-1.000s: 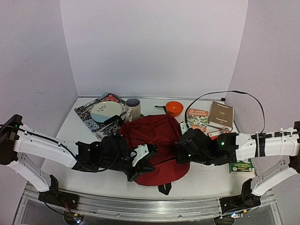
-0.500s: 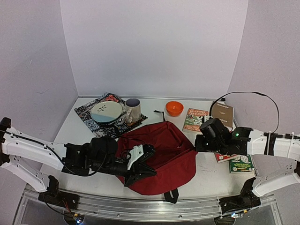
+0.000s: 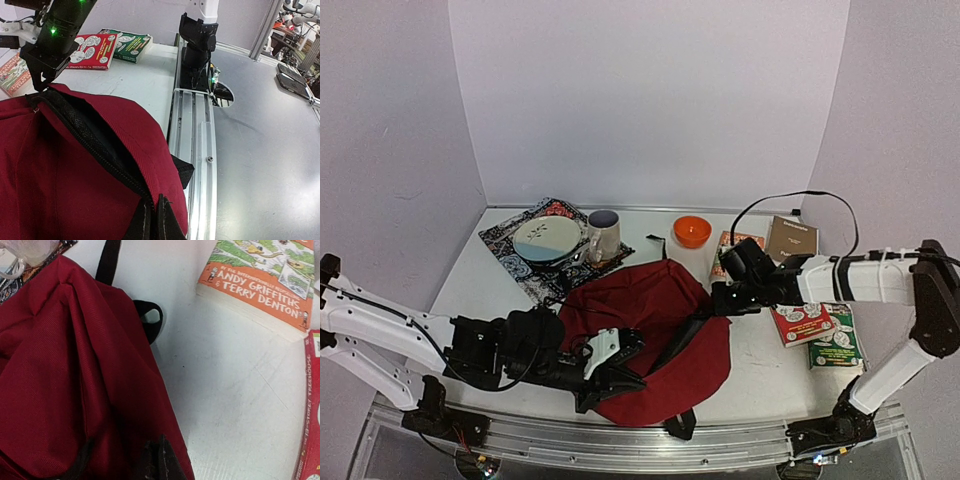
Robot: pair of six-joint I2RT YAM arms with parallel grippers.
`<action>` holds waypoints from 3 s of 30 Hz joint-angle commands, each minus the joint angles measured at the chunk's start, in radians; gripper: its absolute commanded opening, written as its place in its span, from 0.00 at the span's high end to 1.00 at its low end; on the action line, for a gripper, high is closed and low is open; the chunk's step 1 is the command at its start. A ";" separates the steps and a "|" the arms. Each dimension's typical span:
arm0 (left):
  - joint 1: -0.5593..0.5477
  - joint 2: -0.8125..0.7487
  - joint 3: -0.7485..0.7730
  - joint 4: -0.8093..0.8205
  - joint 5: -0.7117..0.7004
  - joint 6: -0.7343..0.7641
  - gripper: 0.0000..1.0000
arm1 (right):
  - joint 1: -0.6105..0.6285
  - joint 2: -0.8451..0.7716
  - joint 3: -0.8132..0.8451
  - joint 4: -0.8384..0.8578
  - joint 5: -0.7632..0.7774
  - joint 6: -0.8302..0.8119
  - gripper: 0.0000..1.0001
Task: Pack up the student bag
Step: Unzip the largest pocket of the student bag, then pick up the largest pocket of the bag from the student bag.
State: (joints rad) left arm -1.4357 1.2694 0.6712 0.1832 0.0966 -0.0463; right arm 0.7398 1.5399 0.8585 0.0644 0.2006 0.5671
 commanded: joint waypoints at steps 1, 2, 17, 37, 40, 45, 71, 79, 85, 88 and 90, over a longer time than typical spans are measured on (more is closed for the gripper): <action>-0.071 -0.026 0.029 0.016 0.117 0.044 1.00 | -0.066 0.123 0.132 0.044 0.067 -0.137 1.00; -0.073 -0.010 0.036 0.016 0.117 0.044 1.00 | -0.067 0.142 0.160 0.045 0.056 -0.149 1.00; -0.062 0.303 0.301 0.018 -0.390 -0.161 1.00 | -0.066 -0.027 0.166 -0.037 -0.146 -0.164 0.56; 0.143 0.478 0.473 0.012 -0.245 -0.404 0.36 | -0.065 -0.409 -0.175 -0.135 -0.279 0.051 0.34; 0.158 0.494 0.488 0.002 -0.224 -0.411 0.30 | -0.065 -0.410 -0.208 -0.100 -0.313 0.059 0.33; 0.167 0.546 0.544 -0.038 -0.162 -0.417 0.24 | -0.065 -0.384 -0.229 -0.087 -0.315 0.063 0.32; 0.246 0.490 0.588 -0.212 -0.180 -0.379 1.00 | -0.047 -0.205 -0.209 -0.047 -0.283 0.033 0.37; 0.249 0.263 0.521 -0.315 -0.128 -0.433 1.00 | -0.075 -0.025 -0.048 -0.137 -0.117 -0.091 0.52; 0.269 0.147 0.464 -0.354 -0.138 -0.490 1.00 | -0.139 0.113 0.107 -0.166 -0.079 -0.234 0.55; 0.305 0.118 0.444 -0.362 -0.111 -0.514 1.00 | -0.172 0.175 0.180 -0.179 -0.061 -0.298 0.55; 0.332 0.108 0.434 -0.363 -0.070 -0.525 1.00 | -0.191 0.215 0.212 -0.187 -0.049 -0.328 0.55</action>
State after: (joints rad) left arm -1.1510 1.4382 1.1224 -0.1797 -0.0347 -0.5279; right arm 0.5914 1.6899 0.9917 -0.0532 0.0714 0.3495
